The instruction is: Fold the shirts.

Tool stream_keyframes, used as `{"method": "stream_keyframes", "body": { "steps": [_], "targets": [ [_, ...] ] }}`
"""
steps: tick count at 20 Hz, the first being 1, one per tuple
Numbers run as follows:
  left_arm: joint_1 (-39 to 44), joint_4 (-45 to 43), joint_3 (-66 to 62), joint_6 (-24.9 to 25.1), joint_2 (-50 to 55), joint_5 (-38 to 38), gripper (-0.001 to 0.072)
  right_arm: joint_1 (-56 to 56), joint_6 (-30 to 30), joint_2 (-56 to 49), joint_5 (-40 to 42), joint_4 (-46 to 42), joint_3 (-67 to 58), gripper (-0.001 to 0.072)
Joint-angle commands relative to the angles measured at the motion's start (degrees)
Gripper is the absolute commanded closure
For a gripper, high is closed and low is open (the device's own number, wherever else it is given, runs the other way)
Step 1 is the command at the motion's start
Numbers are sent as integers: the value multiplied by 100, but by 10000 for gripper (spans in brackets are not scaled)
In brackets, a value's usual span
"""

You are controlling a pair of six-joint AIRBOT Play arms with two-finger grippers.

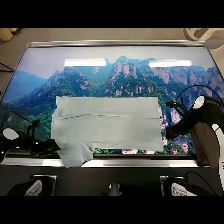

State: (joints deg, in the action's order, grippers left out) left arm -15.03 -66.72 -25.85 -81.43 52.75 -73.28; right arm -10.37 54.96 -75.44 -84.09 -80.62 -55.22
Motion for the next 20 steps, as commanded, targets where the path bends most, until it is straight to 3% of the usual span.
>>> {"method": "stream_keyframes", "body": {
  "steps": [1,5,6,9,11,12,20],
  "targets": [
    [195,223,177,-17,63,308,235,-7,-20,44,13,9,188,176],
    [391,223,175,-105,442,588,245,-7,-81,44,22,7,466,172],
    [409,223,177,-105,483,619,246,-9,-81,44,26,9,516,140],
    [411,225,175,-107,498,673,415,-7,-79,44,26,94,754,97],
    [411,227,173,-105,487,627,644,-7,-120,44,87,457,973,96],
    [411,227,173,-101,466,601,683,-7,-127,44,203,610,1080,96],
    [404,225,103,-103,131,584,683,-7,39,-20,879,1421,1696,112]
  ]
}}
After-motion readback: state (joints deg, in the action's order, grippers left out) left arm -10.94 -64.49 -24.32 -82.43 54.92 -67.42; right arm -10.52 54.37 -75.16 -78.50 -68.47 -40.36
